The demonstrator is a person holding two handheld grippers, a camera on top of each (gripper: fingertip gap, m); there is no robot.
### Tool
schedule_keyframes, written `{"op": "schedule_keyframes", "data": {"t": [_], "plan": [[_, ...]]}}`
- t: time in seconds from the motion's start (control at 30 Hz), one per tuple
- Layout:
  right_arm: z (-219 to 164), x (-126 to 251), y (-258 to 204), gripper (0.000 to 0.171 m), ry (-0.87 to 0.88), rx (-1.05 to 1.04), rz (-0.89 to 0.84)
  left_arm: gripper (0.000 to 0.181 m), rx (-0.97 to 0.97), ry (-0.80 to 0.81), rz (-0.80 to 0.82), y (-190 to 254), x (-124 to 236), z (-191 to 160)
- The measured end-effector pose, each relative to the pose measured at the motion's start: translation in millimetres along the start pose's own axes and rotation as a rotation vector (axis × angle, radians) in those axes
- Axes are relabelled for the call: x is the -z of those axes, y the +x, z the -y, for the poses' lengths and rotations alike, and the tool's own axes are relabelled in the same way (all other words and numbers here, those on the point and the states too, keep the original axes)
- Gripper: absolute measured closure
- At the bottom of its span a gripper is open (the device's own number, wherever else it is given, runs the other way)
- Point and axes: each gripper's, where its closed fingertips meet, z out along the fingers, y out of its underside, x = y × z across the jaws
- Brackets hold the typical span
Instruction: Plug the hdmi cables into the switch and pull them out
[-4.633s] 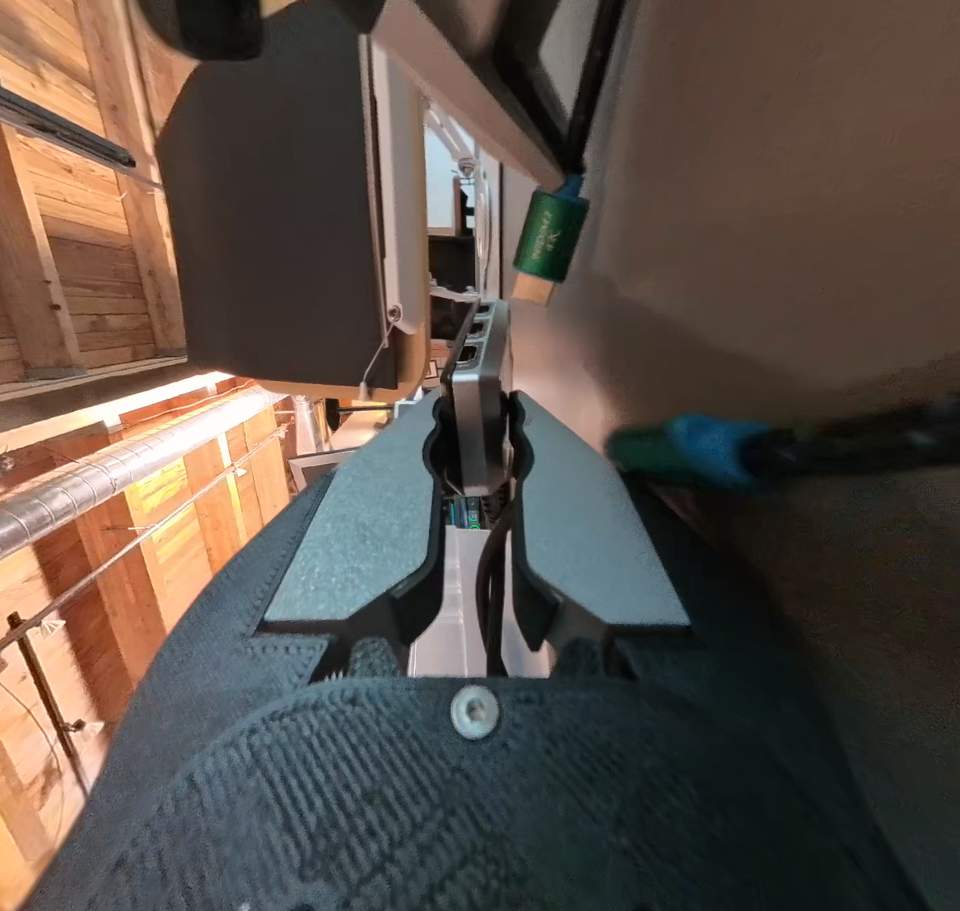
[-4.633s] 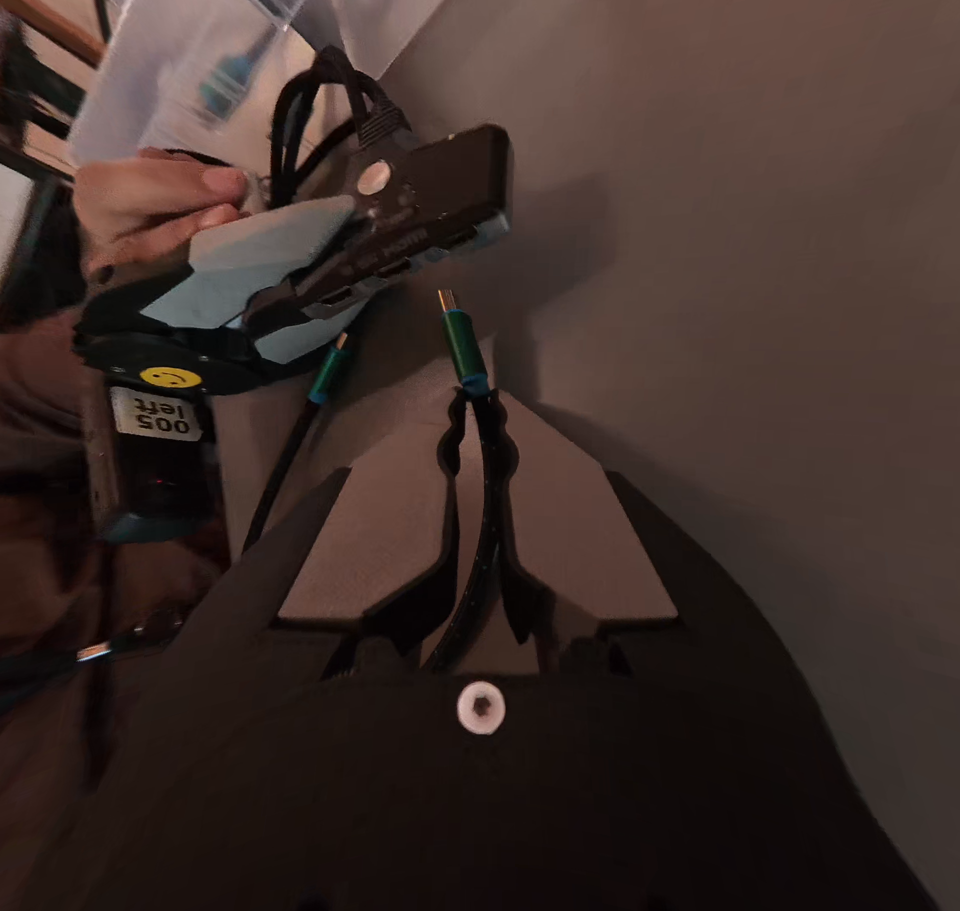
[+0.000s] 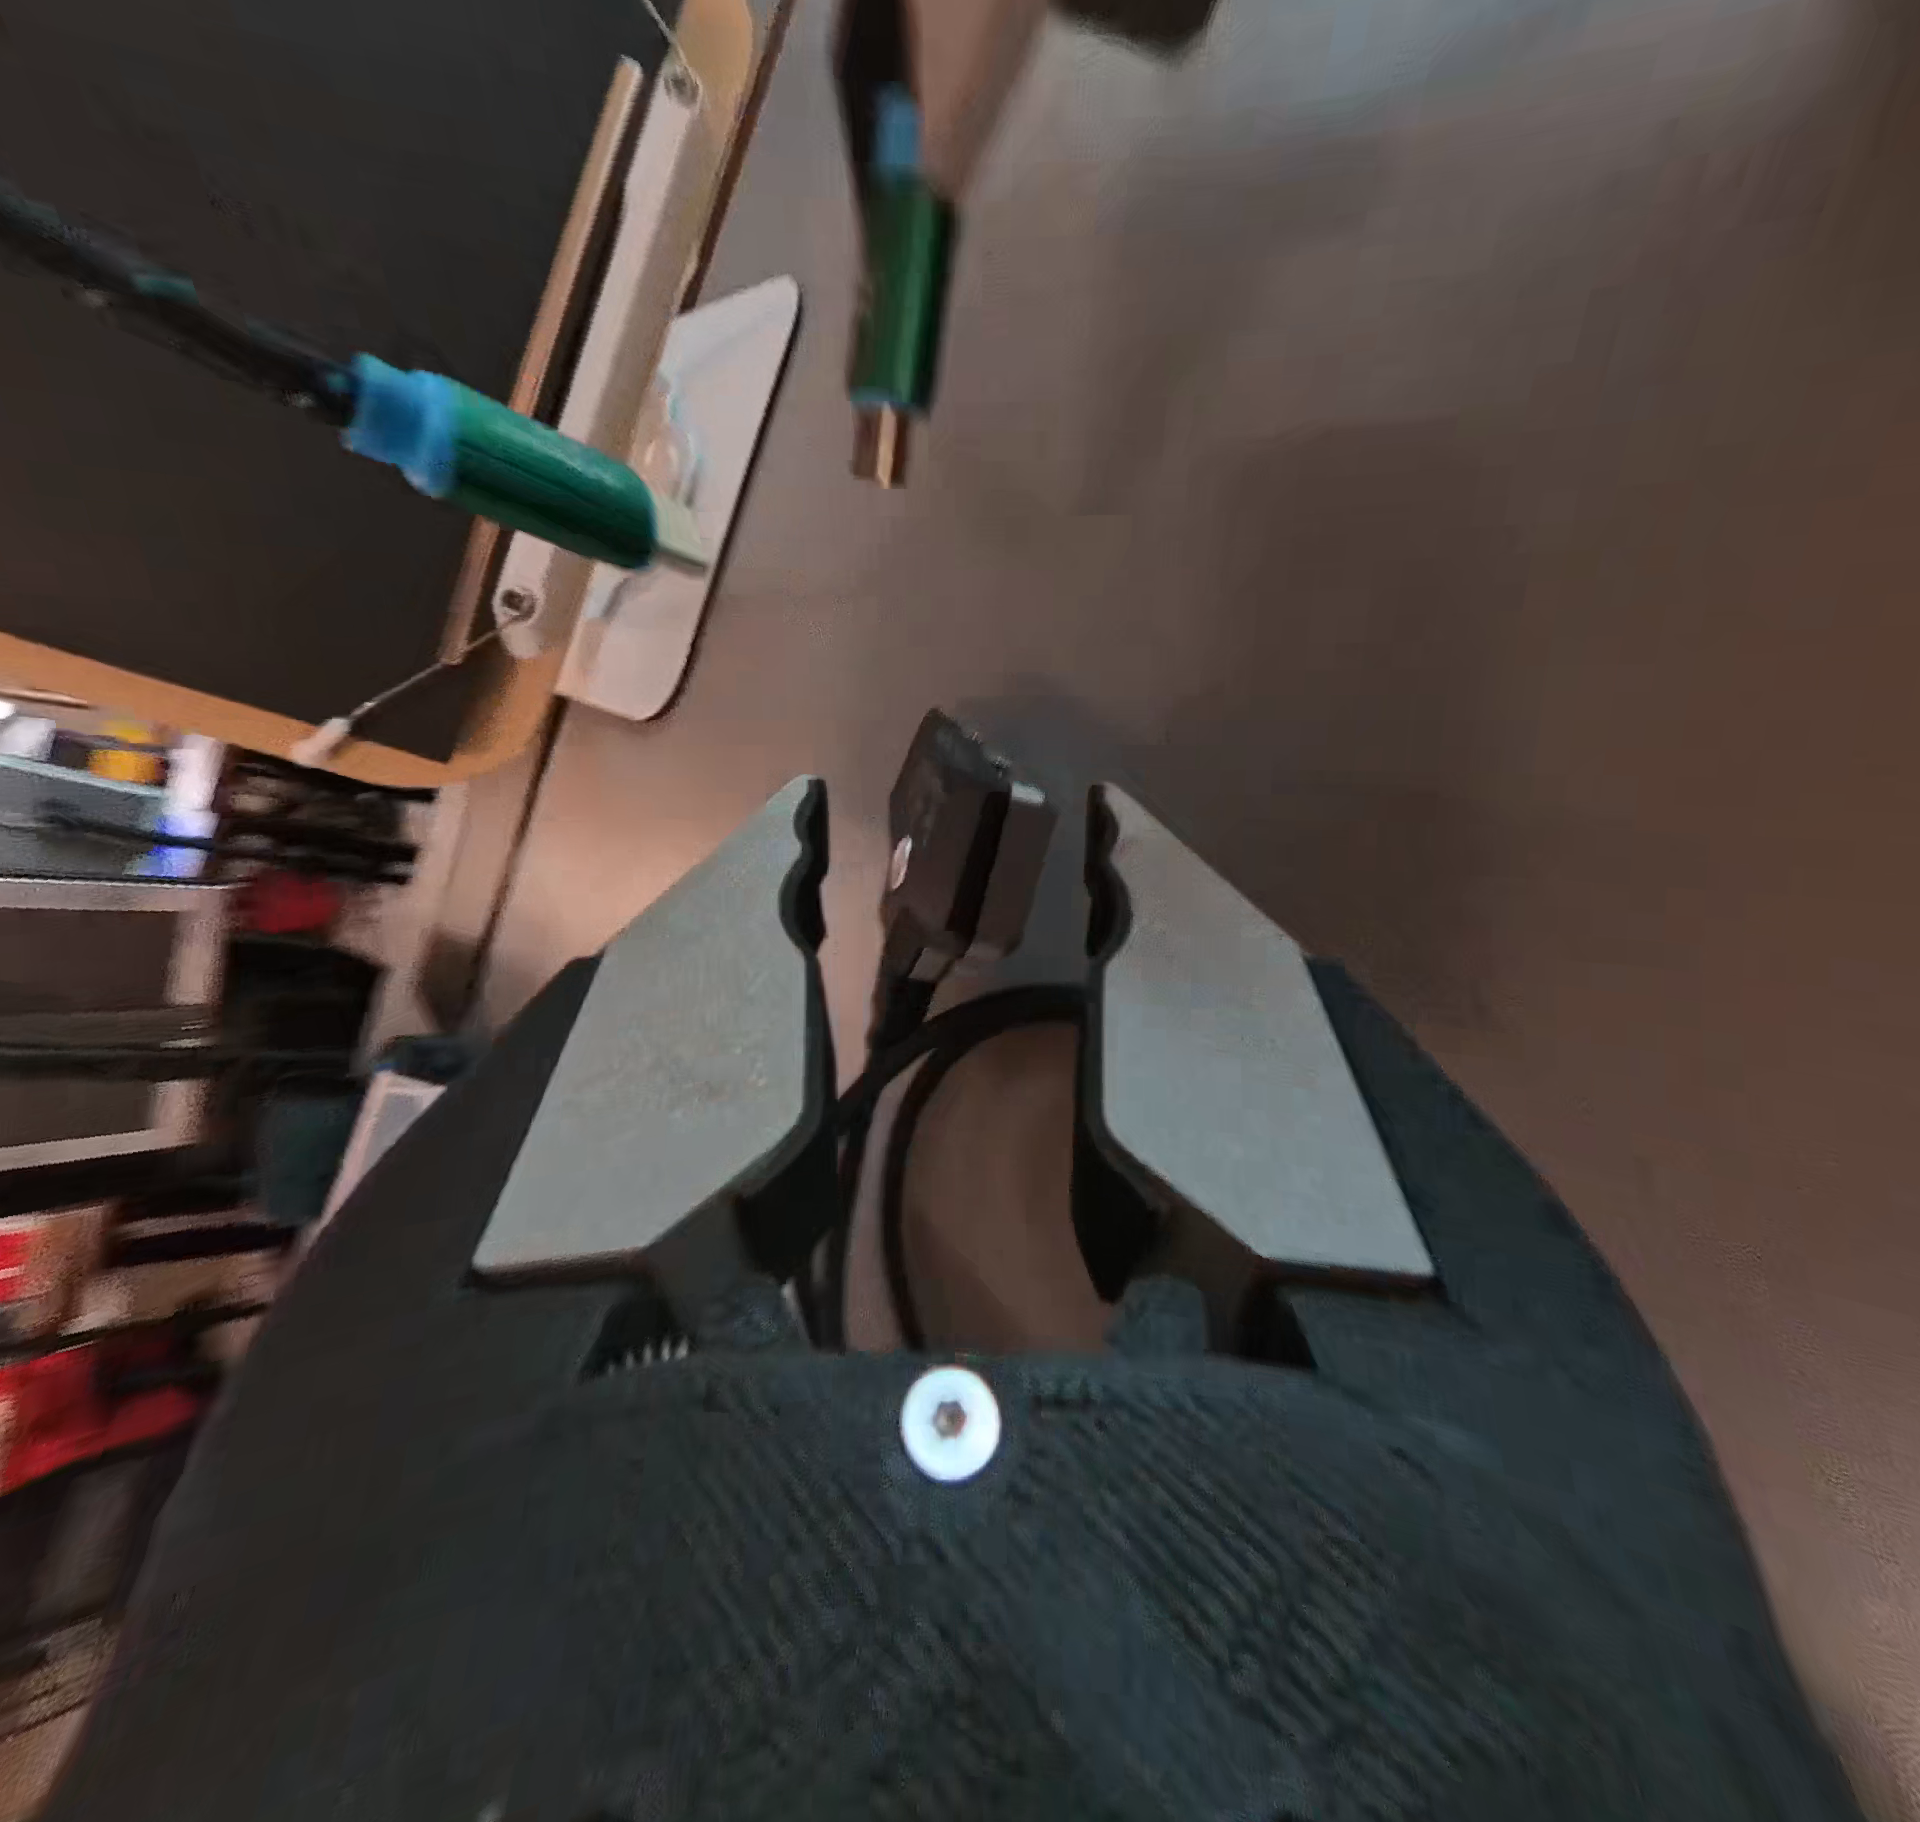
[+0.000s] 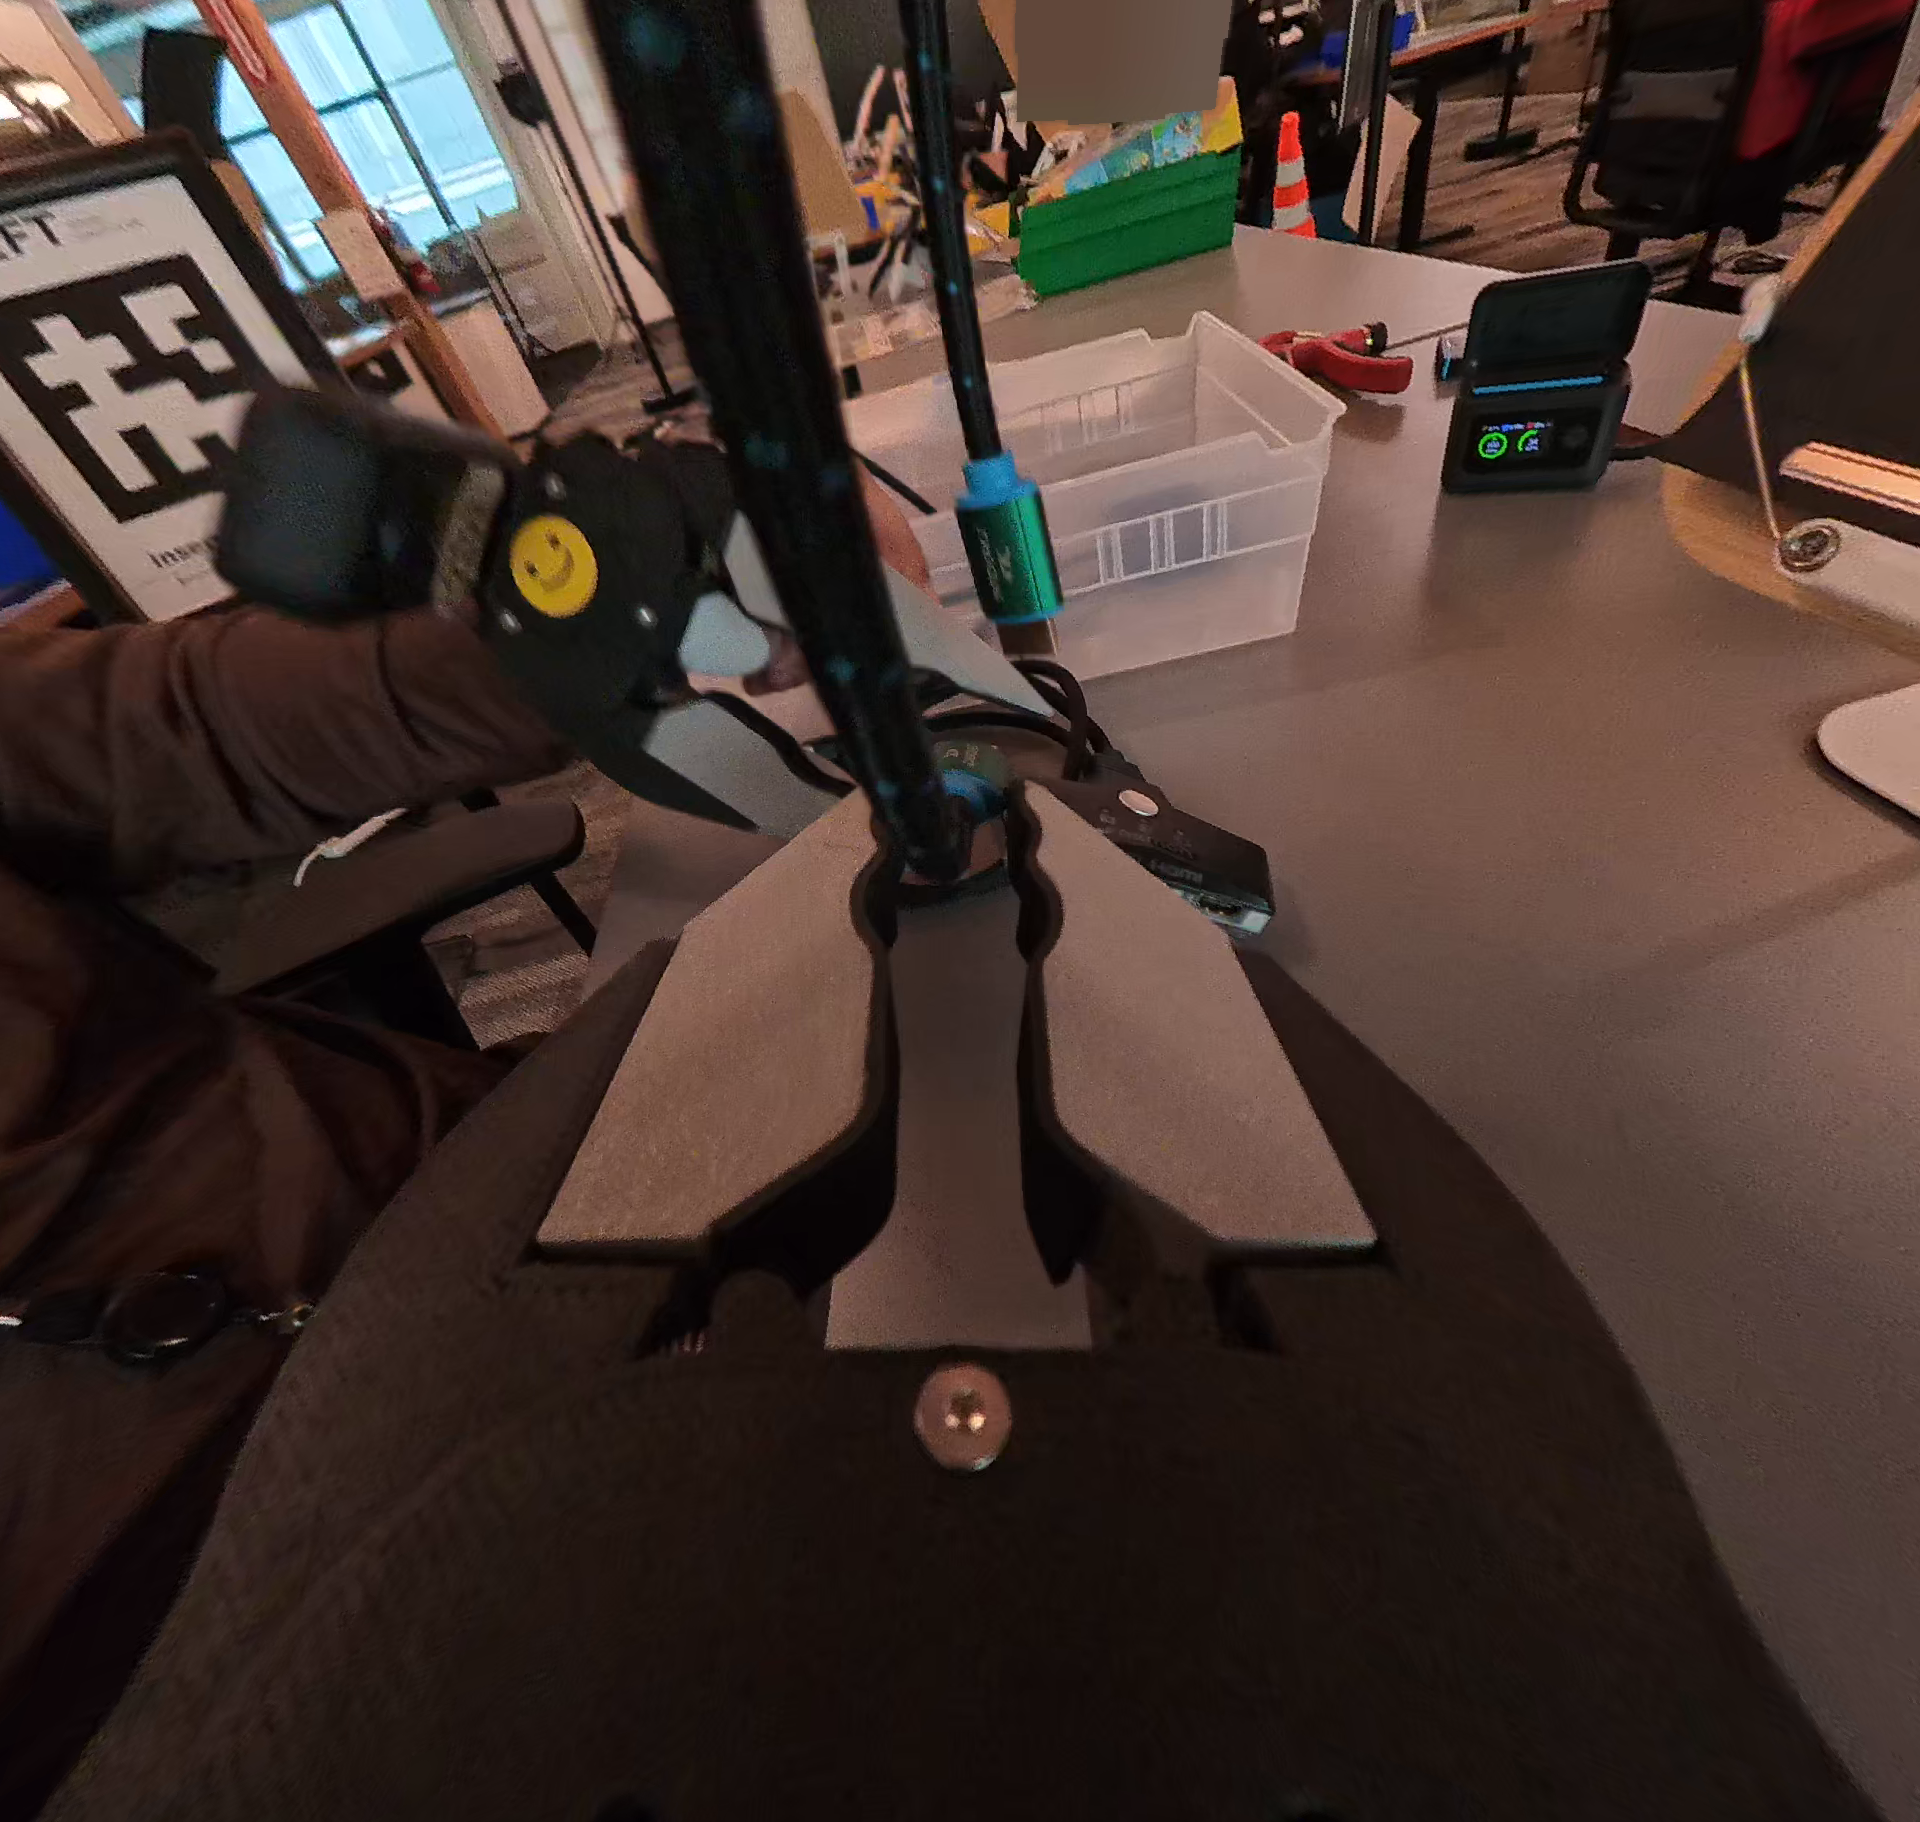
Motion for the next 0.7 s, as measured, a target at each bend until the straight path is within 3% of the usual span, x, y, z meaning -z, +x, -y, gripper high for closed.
{"op": "schedule_keyframes", "data": {"t": [0.03, 0.13, 0.3, 0.4, 0.7], "plan": [[2, 1, -1, 0.155, 0.012, -0.001, 0.01, 0.134, -0.075, -0.035, 0.04, 0, -4, -6], [4, 2, -2, 0.155, 0.025, 0.001, 0.017, 0.138, -0.245, -0.098, 0.109, 3, -17, -19], [1, 0, -1, 0.154, 0.015, -0.001, 0.012, 0.146, -0.307, -0.148, 0.203, -7, -37, -34], [1, 0, -1, 0.154, 0.019, -0.01, 0.015, 0.16, -0.364, -0.163, 0.252, -11, -46, -41], [16, 12, 0, 0.156, 0.111, -0.03, 0.023, 0.162, -0.332, -0.084, 0.43, -23, -43, -37]]}}
